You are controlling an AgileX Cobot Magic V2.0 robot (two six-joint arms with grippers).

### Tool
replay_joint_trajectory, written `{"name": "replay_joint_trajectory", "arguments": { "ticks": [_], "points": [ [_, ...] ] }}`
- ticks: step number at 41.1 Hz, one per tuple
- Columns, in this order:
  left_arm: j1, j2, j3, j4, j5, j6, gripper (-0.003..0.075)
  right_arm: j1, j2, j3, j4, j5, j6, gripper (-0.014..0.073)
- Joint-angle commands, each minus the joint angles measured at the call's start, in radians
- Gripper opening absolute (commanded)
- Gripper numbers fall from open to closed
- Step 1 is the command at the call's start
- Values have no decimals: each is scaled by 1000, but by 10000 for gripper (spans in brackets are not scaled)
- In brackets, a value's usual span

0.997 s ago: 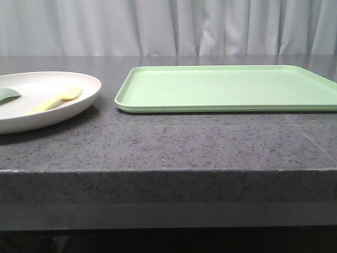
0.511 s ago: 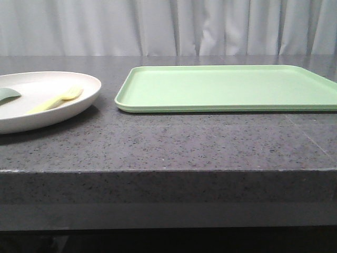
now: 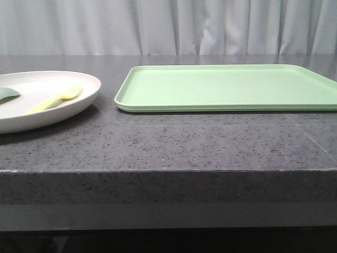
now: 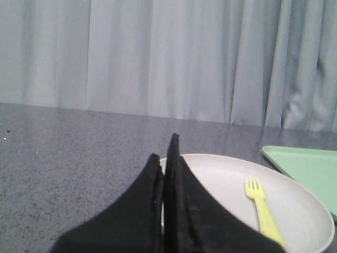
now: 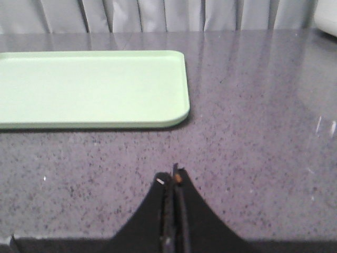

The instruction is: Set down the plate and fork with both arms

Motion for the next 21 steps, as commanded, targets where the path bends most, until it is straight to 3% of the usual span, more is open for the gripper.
{"name": "replay_joint_trajectory", "arguments": {
  "ticks": [1, 9, 15, 21],
  "points": [
    [2, 1, -89, -13, -60, -9, -18, -6, -7, -107, -2, -56, -7, -69],
    [2, 185, -296, 40, 2, -9, -18, -6, 190, -327, -4, 48, -7, -69],
    [2, 408, -444, 70, 115, -9, -18, -5, 401, -475, -3, 67, -7, -69],
    [2, 551, -517, 70, 133, -9, -18, -5, 545, -551, -3, 69, -7, -69]
  ]
}}
